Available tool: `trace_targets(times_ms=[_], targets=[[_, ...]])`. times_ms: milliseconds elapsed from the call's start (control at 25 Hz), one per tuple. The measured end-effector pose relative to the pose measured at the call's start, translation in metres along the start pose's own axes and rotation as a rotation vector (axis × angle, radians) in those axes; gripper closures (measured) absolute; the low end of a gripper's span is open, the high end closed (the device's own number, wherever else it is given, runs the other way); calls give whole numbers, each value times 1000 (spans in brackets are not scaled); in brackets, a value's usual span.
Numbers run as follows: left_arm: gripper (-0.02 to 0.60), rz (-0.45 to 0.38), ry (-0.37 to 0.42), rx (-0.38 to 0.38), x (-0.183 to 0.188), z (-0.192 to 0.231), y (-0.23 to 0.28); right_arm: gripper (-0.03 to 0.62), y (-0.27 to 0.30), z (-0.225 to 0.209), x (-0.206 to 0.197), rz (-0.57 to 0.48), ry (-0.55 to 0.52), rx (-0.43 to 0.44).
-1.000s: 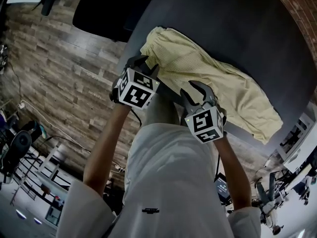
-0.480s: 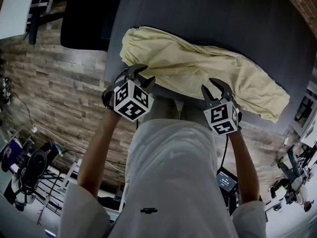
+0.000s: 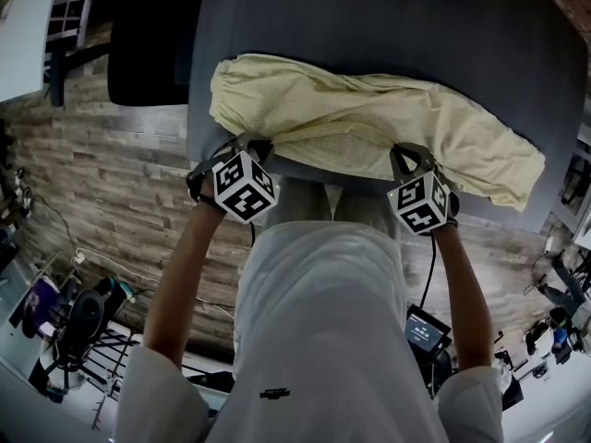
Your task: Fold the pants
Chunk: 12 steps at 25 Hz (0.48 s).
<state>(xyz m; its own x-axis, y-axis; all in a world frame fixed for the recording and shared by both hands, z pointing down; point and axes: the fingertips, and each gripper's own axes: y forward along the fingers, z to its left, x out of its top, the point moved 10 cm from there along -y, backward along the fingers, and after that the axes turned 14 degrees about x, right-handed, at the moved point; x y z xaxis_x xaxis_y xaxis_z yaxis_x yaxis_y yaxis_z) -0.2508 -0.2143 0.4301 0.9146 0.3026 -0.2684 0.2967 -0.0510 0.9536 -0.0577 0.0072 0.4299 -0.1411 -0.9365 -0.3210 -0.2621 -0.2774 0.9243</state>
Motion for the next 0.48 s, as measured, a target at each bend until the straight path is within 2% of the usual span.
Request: trace_targets(times_ms=[160, 360, 480], targets=[[568, 36, 9, -12, -6, -2, -5, 574, -14, 12, -4, -8, -28, 66], [569, 100, 61, -40, -19, -10, -6, 571, -14, 33, -20, 84, -85, 190], [568, 133, 61, -78, -22, -20, -6, 535, -8, 42, -29, 125, -68, 286]])
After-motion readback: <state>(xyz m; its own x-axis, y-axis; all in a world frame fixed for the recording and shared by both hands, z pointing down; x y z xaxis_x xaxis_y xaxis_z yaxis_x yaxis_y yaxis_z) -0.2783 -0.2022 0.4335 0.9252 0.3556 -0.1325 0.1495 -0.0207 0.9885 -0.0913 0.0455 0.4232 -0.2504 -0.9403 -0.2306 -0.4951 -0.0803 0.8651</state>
